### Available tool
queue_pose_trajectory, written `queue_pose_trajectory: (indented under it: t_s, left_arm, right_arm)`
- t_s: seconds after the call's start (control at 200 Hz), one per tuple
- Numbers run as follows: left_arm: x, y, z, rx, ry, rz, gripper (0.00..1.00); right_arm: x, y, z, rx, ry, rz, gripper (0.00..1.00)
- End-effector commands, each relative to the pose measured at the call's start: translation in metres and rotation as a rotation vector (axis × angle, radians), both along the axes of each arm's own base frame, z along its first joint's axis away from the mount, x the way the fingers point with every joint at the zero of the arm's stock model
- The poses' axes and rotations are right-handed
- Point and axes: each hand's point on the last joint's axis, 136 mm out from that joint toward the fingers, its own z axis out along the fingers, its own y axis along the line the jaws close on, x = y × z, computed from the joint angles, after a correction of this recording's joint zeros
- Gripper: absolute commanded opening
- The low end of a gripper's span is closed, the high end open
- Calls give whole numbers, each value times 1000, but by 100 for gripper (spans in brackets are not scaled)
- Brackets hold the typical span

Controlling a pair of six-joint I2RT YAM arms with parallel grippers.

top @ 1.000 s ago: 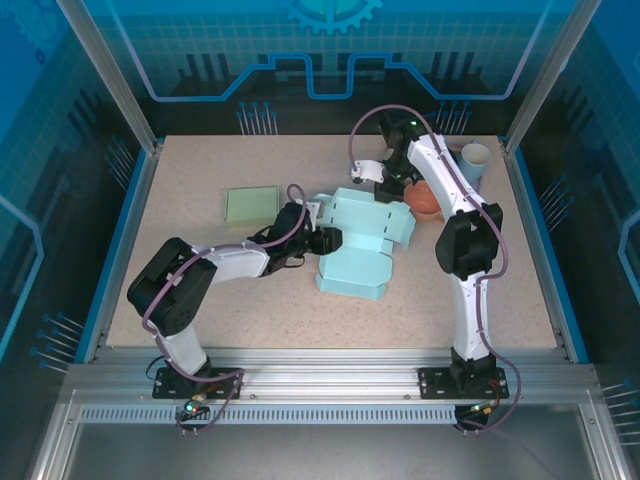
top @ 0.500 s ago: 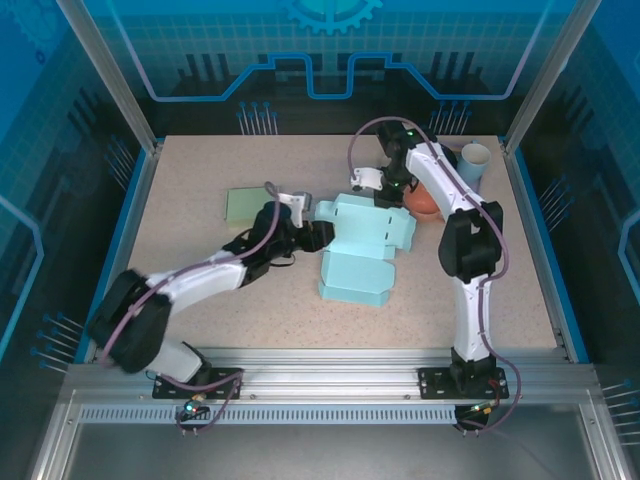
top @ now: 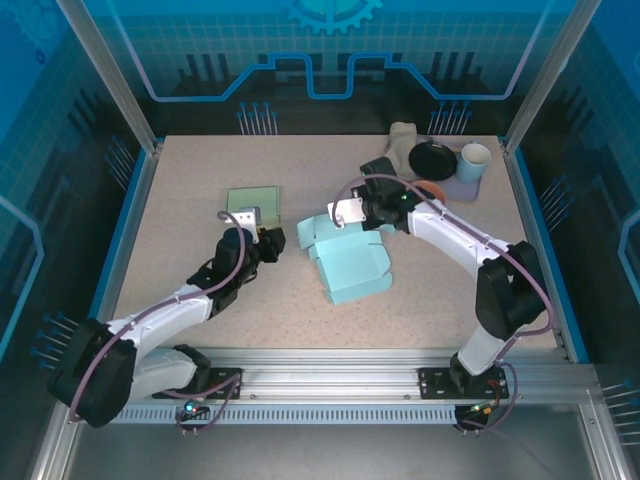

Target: Fold the paper box

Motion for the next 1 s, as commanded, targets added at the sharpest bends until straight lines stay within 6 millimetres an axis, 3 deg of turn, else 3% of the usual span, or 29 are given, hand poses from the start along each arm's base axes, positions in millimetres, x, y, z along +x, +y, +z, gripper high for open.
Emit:
queue_pose_trajectory:
  t_s: [0.0,0.22,0.375,0.68,0.92,0.995]
  left_arm:
    - [6,-7,-5,7,-51,-38,44]
    - [13,-15,-41,45,1,-71,40]
    - [20,-21,-54,59,29,-83,39]
    - [40,-30,-55,89,44,-90,40]
    - [45,-34,-61,112,70,-110,39]
    - [42,-40,-67,107,80,-146,34]
  right_arm:
    - [27,13,36,63,-266,-9,0]
    - [27,15,11,54,-303,-17,0]
    - [29,12,-11,44,-319,-15,0]
    - [52,4,-46,14,-291,-46,0]
    - [55,2,-64,54,-271,-44,0]
    - [53,1,-66,76,-263,-45,0]
